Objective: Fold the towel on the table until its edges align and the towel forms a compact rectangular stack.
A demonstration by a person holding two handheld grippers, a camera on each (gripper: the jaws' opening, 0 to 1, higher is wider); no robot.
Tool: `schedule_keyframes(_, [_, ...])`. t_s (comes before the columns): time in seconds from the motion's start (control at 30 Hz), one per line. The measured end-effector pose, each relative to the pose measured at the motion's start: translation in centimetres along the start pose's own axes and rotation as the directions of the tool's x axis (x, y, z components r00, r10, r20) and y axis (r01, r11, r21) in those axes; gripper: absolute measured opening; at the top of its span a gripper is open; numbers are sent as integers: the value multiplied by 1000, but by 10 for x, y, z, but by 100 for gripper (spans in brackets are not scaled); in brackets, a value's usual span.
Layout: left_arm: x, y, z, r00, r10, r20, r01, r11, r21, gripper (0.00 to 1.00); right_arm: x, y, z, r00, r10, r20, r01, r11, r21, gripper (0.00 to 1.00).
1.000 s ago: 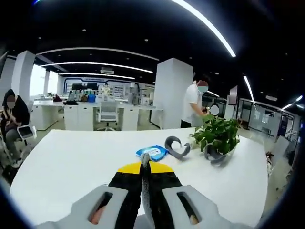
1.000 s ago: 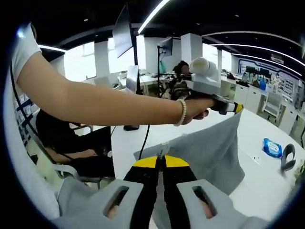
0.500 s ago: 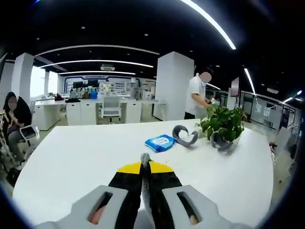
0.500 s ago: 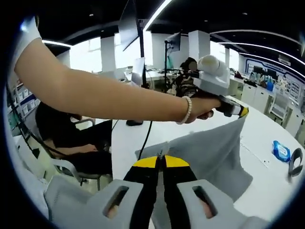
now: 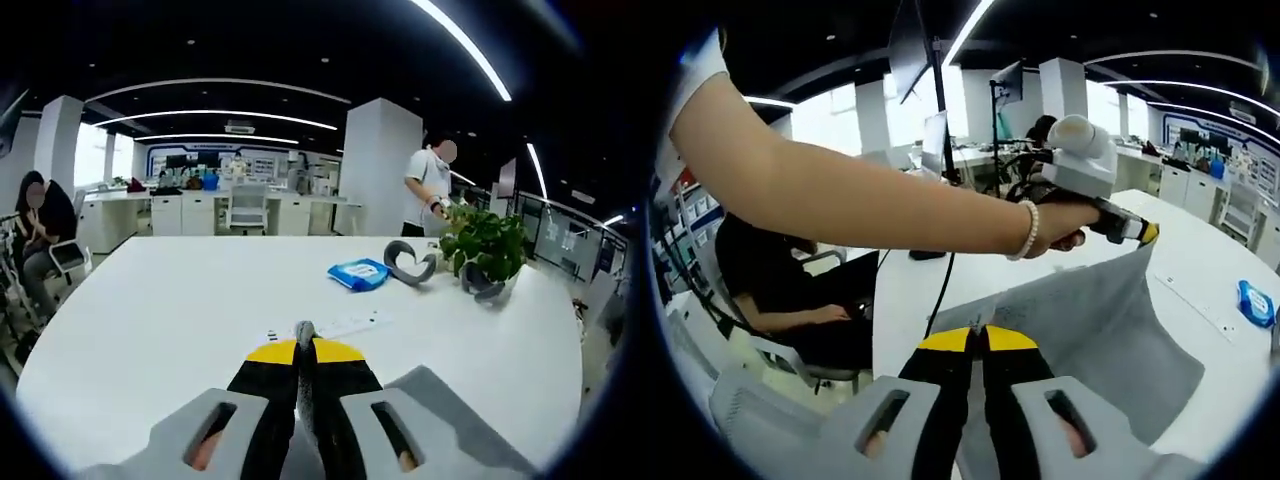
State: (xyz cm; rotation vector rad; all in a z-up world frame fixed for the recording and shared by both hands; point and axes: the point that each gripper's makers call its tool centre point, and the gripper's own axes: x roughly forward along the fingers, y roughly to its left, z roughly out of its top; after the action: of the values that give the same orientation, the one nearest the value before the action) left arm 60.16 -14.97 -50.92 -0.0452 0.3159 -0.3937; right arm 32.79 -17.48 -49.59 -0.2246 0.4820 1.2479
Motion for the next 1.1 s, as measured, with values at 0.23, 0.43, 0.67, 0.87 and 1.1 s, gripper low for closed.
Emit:
schedule_keyframes(0.23, [3, 15, -21, 999, 1, -34, -1, 1000, 5, 3, 18, -7, -14, 1000, -2, -13, 2, 999, 35, 1])
schedule_keyframes(0.43, [2, 29, -37, 998, 15, -54, -15, 1000, 5, 4, 40, -9, -26, 1000, 1, -18, 0, 999, 33, 2])
schedule_keyframes(0.67, [-4, 47, -54, 997, 36, -75, -36, 999, -10, 4, 60, 1, -30, 999, 34, -24, -34, 999, 17, 2])
schedule_keyframes(0.87, [-3, 59, -65, 995, 32, -92, -35, 999, -28, 4, 77, 8, -30, 999, 54, -9, -54, 998, 14, 2])
schedule_keyframes(1.1, [-6, 74, -73, 993, 50, -105, -53, 998, -24, 4, 93, 12, -33, 997, 72, -14, -72, 997, 15, 3])
